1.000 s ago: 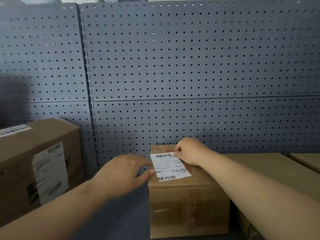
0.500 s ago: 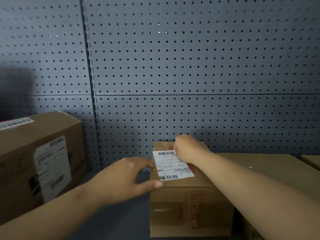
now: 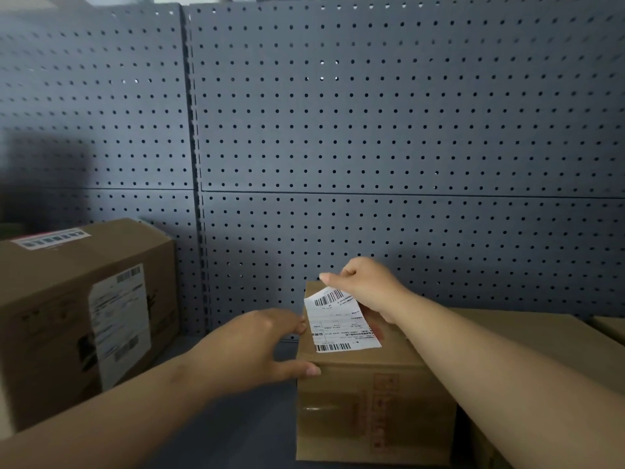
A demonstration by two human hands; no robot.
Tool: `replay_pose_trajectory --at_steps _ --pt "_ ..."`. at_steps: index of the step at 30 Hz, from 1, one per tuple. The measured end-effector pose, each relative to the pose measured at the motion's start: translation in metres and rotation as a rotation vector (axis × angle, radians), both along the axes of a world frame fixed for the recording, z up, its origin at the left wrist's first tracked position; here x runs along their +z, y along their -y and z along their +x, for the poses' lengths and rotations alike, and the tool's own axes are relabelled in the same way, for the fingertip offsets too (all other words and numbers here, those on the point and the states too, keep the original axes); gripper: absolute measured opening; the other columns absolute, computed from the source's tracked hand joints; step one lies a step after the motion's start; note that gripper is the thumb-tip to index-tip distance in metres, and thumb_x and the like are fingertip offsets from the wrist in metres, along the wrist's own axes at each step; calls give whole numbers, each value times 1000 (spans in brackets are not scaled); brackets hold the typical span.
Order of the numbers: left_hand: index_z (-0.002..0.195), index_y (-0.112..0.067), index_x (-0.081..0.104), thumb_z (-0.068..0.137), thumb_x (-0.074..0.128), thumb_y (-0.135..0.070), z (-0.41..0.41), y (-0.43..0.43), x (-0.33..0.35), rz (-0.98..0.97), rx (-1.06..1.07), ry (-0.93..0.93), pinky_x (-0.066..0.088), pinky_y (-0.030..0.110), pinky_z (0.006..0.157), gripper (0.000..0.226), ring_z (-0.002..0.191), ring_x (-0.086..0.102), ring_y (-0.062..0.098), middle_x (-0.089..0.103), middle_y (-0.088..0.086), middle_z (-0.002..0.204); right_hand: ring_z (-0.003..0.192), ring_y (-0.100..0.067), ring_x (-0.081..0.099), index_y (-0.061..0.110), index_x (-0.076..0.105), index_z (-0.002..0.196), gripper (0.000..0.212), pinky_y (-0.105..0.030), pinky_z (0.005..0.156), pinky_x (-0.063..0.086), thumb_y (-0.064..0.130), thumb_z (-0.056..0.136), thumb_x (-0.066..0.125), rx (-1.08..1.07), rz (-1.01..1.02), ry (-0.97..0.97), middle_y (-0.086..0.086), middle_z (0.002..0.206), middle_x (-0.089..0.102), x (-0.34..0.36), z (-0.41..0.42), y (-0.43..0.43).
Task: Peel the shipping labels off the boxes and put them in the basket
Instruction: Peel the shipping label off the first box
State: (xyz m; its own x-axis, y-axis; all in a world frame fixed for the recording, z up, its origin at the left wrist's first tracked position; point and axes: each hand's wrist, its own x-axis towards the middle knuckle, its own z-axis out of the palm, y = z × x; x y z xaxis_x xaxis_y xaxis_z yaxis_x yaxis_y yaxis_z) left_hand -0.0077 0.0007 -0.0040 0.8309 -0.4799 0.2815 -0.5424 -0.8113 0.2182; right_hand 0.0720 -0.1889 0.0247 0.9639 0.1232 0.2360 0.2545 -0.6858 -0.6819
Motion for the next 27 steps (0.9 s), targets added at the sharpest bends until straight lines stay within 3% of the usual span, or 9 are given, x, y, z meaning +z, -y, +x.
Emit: replay_pose_trajectory --at_steps 4,6,10,14,17,19,22,24,27 --pt "117 -29 56 55 39 -80 0 1 1 4 -25 16 45 18 95 82 111 50 -5 57 -16 125 85 -21 58 15 51 94 16 -27 62 46 9 86 64 -36 -157 49 -6 102 62 1 5 -5" --pt "117 -29 57 56 42 -78 0 1 1 -5 -30 8 44 16 95 80 112 49 -5 57 -17 124 79 -19 56 14 42 121 38 -32 63 48 1 87 52 -21 -236 -13 -6 104 58 3 8 -8" --pt "116 -29 57 56 42 -78 0 2 2 8 -28 1 44 18 95 80 111 50 -4 59 -15 123 57 -22 42 6 58 76 17 -26 52 32 9 87 45 69 -473 -105 -10 69 47 12 12 -21" --pt "121 -33 55 52 40 -81 1 1 3 11 -5 -15 45 19 95 86 110 51 -5 58 -18 124 98 -22 67 18 72 97 19 -34 85 52 25 92 56 137 -692 9 2 108 71 18 12 -34" --pt "123 -36 51 49 36 -88 4 -2 -1 4 -2 -25 47 24 95 93 110 53 -3 58 -19 124 57 -17 41 13 63 66 27 -27 53 36 1 87 49 98 -778 69 3 64 44 17 15 -40" --pt "123 -37 50 49 34 -90 6 -3 -4 15 -4 -17 47 25 95 93 111 53 -3 58 -18 124 53 -16 20 15 38 51 38 -27 49 20 -12 77 41 126 -768 45 1 57 24 12 17 -40" --pt "118 -35 54 48 34 -90 6 -2 -4 11 8 -21 47 28 95 91 111 54 0 60 -15 123 72 -16 43 14 60 98 13 -28 64 34 8 89 54 248 -651 66 2 77 50 10 15 -32" --pt "115 -33 56 49 34 -89 5 -1 -3 19 9 -23 48 31 94 89 111 55 2 62 -12 122 86 -15 48 17 53 127 38 -29 76 39 27 91 58 302 -578 61 11 82 50 13 9 -28" --pt "115 -29 59 49 35 -87 4 0 -2 12 5 -9 48 30 93 91 109 56 2 64 -12 120 95 -17 57 19 69 101 19 -34 87 46 30 90 59 278 -590 176 9 91 55 15 5 -21"
